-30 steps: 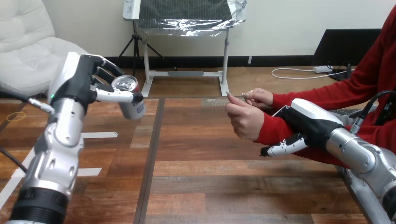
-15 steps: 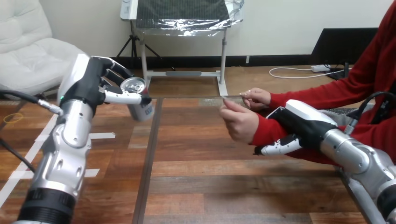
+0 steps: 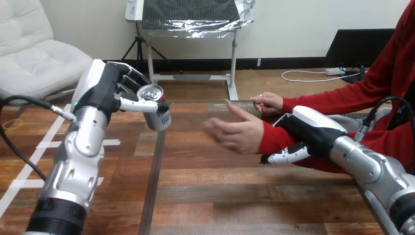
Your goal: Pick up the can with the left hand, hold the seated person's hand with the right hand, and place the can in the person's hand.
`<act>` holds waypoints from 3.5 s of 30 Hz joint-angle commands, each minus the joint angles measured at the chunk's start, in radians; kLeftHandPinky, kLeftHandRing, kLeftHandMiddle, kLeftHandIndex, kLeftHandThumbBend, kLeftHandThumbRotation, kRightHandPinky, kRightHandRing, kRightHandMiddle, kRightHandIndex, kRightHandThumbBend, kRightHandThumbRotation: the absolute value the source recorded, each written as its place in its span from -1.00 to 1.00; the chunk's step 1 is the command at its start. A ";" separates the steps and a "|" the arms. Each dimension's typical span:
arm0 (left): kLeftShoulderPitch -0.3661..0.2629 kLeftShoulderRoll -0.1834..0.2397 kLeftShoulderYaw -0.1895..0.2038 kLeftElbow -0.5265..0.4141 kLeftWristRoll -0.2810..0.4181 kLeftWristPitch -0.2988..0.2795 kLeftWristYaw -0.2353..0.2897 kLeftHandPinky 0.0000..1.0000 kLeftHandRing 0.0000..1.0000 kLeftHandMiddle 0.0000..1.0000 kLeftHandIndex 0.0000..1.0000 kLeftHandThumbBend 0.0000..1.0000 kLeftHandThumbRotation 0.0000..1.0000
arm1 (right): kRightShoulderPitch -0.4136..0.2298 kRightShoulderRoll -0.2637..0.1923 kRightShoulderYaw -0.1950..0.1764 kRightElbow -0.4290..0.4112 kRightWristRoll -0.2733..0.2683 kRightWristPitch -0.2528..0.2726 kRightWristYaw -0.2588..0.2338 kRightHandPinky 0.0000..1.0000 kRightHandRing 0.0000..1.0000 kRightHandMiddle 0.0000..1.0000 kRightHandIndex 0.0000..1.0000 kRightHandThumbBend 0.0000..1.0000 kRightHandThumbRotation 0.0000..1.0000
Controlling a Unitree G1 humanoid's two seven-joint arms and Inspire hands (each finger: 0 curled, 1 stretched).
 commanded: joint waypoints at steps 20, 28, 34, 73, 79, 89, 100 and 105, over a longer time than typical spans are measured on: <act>-0.076 -0.032 -0.012 -0.067 0.006 -0.013 -0.001 -0.32 -0.24 -0.15 -0.08 0.48 -1.00 | -0.102 0.101 0.030 -0.050 0.000 -0.023 0.003 -0.38 -0.31 -0.23 -0.20 0.26 -0.30; -0.081 -0.039 -0.022 -0.060 0.012 -0.026 0.002 -0.32 -0.24 -0.14 -0.09 0.47 -1.00 | -0.109 0.115 0.035 -0.053 -0.001 -0.024 0.008 -0.43 -0.37 -0.30 -0.31 0.26 -0.25; -0.085 -0.043 -0.029 -0.047 0.015 -0.052 0.005 -0.33 -0.24 -0.14 -0.09 0.48 -1.00 | -0.113 0.125 0.039 -0.056 -0.003 -0.026 0.009 -0.46 -0.40 -0.33 -0.36 0.26 -0.23; -0.137 -0.131 -0.060 0.106 -0.007 -0.118 0.012 -0.36 -0.26 -0.15 -0.09 0.54 -1.00 | -0.125 0.167 0.024 -0.071 0.012 -0.013 0.042 -0.51 -0.46 -0.39 -0.39 0.30 -0.27; -0.143 -0.146 -0.070 0.137 -0.009 -0.129 0.005 -0.38 -0.27 -0.15 -0.09 0.54 -1.00 | -0.125 0.168 0.022 -0.079 0.013 -0.009 0.046 -0.50 -0.45 -0.38 -0.38 0.29 -0.29; -0.140 -0.168 -0.082 0.163 -0.010 -0.141 -0.008 -0.35 -0.25 -0.15 -0.08 0.51 -1.00 | -0.125 0.170 0.022 -0.087 0.011 -0.007 0.038 -0.53 -0.48 -0.40 -0.38 0.29 -0.29; -0.135 -0.184 -0.098 0.179 -0.011 -0.143 -0.019 -0.47 -0.34 -0.21 -0.08 0.51 -1.00 | -0.121 0.167 0.024 -0.102 0.005 -0.004 0.026 -0.53 -0.47 -0.39 -0.38 0.30 -0.24; -0.131 -0.187 -0.102 0.185 -0.012 -0.148 -0.022 -0.48 -0.34 -0.21 -0.08 0.51 -1.00 | -0.118 0.165 0.022 -0.105 0.005 -0.009 0.024 -0.52 -0.46 -0.38 -0.37 0.30 -0.23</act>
